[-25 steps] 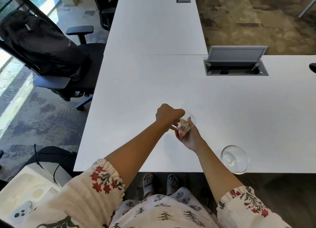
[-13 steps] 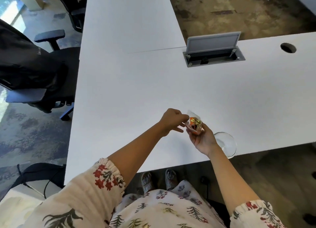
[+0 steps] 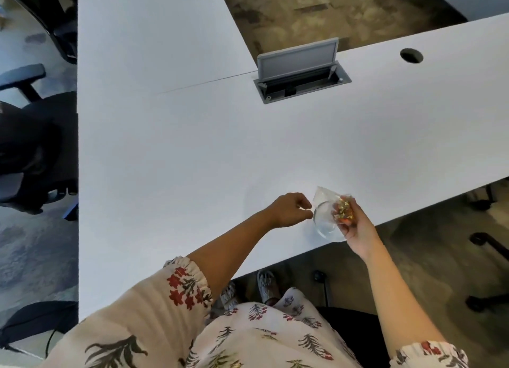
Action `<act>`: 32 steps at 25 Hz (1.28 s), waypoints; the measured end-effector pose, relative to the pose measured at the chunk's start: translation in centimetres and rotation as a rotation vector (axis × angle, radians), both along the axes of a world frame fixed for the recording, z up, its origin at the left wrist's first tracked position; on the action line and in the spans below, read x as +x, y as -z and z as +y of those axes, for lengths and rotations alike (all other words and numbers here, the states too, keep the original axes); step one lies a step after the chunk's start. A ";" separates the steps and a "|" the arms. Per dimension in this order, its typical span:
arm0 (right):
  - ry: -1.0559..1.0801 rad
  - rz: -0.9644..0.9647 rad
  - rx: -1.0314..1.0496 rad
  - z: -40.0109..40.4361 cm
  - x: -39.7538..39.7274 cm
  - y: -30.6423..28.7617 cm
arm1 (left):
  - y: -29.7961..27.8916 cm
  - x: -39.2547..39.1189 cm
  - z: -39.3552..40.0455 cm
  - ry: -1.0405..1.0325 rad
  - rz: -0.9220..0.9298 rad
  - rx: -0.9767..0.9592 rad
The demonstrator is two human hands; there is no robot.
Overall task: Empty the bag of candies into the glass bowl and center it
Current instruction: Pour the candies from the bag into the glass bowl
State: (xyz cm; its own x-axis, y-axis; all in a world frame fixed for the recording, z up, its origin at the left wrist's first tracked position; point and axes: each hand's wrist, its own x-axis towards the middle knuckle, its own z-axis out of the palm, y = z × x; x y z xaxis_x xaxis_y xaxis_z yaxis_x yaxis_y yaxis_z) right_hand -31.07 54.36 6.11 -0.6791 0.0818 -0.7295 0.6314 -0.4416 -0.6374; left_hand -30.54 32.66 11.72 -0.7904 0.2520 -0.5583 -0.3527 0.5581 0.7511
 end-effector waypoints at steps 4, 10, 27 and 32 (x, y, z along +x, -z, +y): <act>0.027 -0.048 0.219 2.4 0.0 0.8 | 0.6 0.2 2.1 0.218 0.054 -0.103; -0.078 -0.038 0.582 2.9 0.3 2.0 | 2.8 1.0 3.3 0.490 0.063 -0.247; -0.276 0.236 0.976 1.7 0.6 0.3 | 5.7 1.1 3.9 0.849 0.159 -0.460; -0.219 0.309 1.012 1.7 0.4 -0.7 | 5.7 1.0 3.7 0.765 0.109 -0.409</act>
State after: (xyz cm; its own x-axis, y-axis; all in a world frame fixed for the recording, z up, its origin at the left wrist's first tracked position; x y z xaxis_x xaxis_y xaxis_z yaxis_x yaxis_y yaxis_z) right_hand -30.69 56.06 6.83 -0.8953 0.4049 -0.1855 0.3816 0.4827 -0.7883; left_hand -29.51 36.38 5.97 -0.5405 0.5313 -0.6524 0.2907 0.8456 0.4477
